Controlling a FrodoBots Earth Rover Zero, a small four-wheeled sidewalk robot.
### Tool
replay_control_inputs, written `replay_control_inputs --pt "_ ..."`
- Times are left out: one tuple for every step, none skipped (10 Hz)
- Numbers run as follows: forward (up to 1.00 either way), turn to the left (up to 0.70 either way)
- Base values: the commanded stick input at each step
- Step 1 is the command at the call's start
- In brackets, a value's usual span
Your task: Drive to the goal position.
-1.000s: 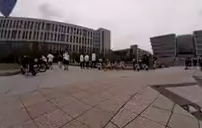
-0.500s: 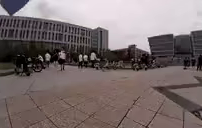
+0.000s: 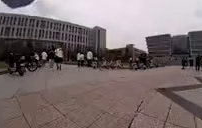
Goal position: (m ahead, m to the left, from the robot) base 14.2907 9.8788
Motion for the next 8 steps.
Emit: replay_control_inputs --pt "0.52 -0.3" --pt "0.52 -0.3" --pt "0.52 -0.3" --pt "0.52 -0.3" --pt "0.53 -0.12" --pt "0.54 -0.12" --pt "0.54 -0.13" --pt "0.54 -0.13"
